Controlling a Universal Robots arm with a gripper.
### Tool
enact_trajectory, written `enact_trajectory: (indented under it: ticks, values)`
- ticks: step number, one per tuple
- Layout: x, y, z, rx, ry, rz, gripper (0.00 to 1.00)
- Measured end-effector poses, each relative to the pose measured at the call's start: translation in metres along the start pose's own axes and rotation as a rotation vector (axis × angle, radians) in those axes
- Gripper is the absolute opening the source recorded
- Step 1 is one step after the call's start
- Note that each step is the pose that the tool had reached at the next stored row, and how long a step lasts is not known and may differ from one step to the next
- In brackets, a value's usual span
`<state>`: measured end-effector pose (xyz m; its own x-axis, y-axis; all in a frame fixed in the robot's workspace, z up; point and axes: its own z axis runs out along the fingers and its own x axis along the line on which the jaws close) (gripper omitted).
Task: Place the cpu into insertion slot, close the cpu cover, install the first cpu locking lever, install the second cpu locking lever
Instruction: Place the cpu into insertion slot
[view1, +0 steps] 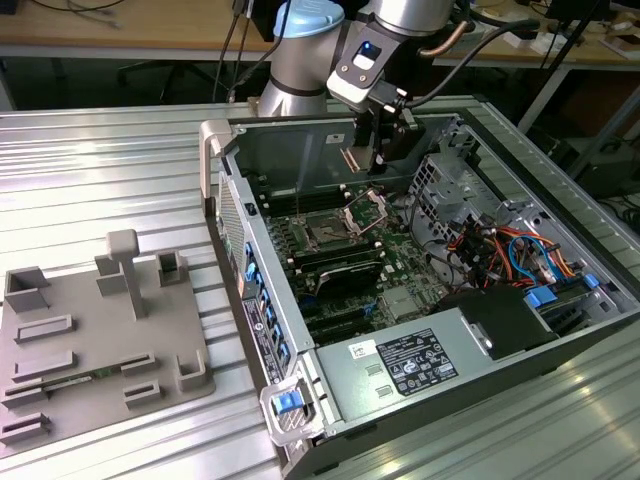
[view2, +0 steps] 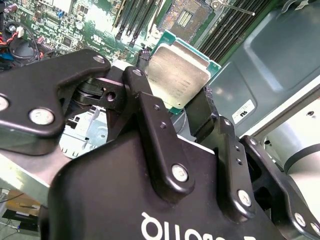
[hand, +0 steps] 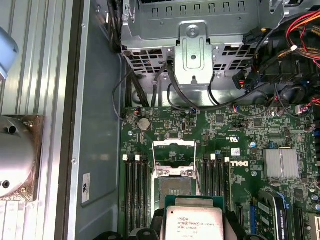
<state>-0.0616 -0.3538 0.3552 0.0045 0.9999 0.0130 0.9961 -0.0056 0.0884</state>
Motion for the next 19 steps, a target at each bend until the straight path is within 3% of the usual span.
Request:
enact_trajectory:
  ticks: [7,9,16,19]
  values:
    - [0.0005,-0.0001,0.0009,-0.0001,0.0001,0.0,0.55]
    - [0.0068,-0.0001,0.0064,-0.0004,0.0011,-0.007,0.55]
    - [0.0093,-0.0033,0.021,-0.0006,0.0034,-0.039,0.55]
    - [0.0204,-0.0043,0.0308,-0.0006,0.0052,-0.058,0.55]
